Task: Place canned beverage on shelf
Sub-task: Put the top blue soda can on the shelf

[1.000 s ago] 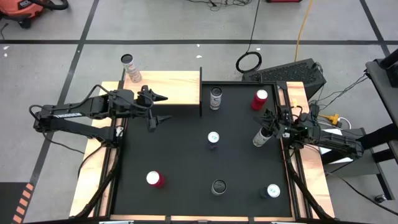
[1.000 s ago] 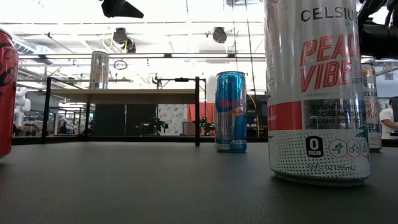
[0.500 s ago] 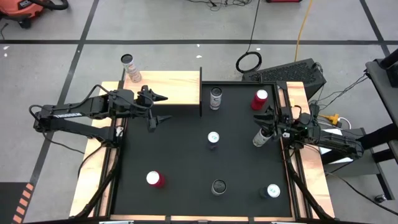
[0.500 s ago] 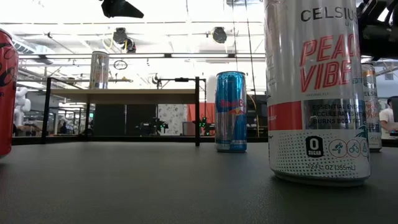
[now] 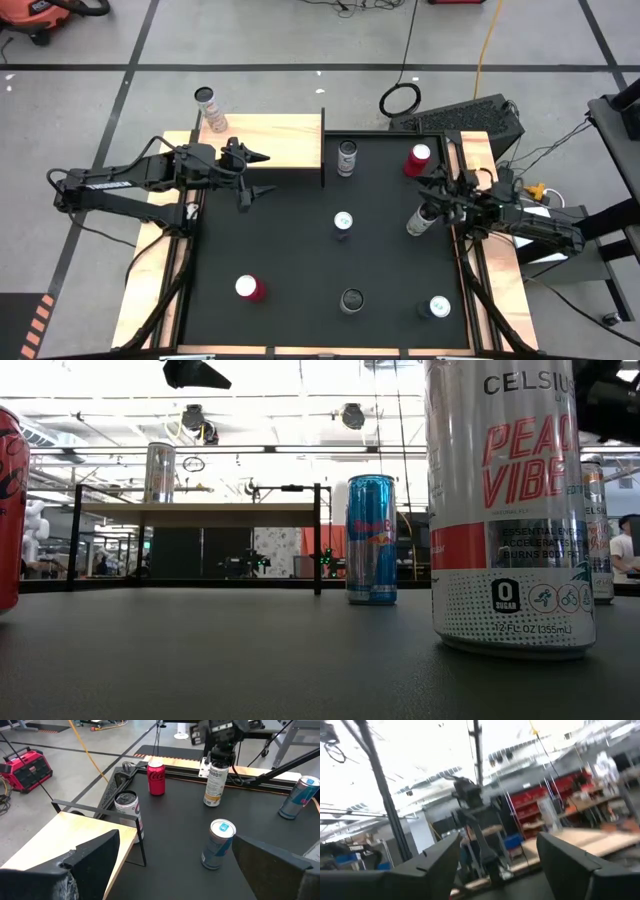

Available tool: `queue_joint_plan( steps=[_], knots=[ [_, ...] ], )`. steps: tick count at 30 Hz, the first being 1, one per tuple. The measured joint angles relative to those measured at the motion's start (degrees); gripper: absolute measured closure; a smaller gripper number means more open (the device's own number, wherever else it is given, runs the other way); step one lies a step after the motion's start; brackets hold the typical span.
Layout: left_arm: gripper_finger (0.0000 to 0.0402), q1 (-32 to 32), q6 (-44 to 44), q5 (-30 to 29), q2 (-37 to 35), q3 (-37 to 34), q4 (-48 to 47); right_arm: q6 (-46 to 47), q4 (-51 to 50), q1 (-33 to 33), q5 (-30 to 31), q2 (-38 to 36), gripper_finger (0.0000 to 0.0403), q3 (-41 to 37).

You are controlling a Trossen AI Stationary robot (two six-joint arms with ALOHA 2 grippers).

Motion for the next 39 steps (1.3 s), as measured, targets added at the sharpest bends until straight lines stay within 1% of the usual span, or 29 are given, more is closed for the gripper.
queue_joint_plan(
  steps=[4,7,12,16,21,23,28,30,34,39],
  knots=[
    [0.001,0.0,0.0,0.0,0.0,0.0,-0.1,-4.4,-5.0,0.0,0.1,0.6,0.0154,4.5],
    [0.001,0.0,0.0,0.0,0.0,0.0,-0.1,-4.9,-9.7,0.0,0.1,3.5,0.0154,8.5],
    [0.001,0.0,0.0,0.0,0.0,0.0,-0.1,-6.5,-12.3,0.0,0.0,13.4,0.0154,13.7],
    [0.001,0.0,0.1,0.0,0.0,0.0,-0.2,-8.8,-12.3,0.0,-0.5,22.2,0.0154,16.7],
    [0.001,0.0,0.1,0.0,0.0,0.0,-0.3,-9.2,-12.3,0.2,-5.7,31.7,0.0154,21.4],
    [0.001,0.0,0.1,0.0,0.0,0.0,-0.3,-9.2,-12.3,0.8,-6.3,35.0,0.0154,23.3],
    [0.001,0.0,0.1,-1.7,0.0,0.0,0.0,-9.9,-13.3,2.9,-6.6,42.1,0.0154,27.2],
    [0.001,0.0,0.1,-1.8,0.0,0.0,0.0,-10.9,-14.8,3.6,-7.8,44.5,0.0154,28.6],
    [0.001,0.0,0.1,-1.8,0.0,0.0,0.0,-11.7,-15.2,5.4,-7.9,48.7,0.0154,30.7],
    [0.001,0.0,0.1,-1.8,0.0,0.0,0.0,-15.7,-16.3,7.5,-7.8,52.9,0.0154,32.2]
  ],
)
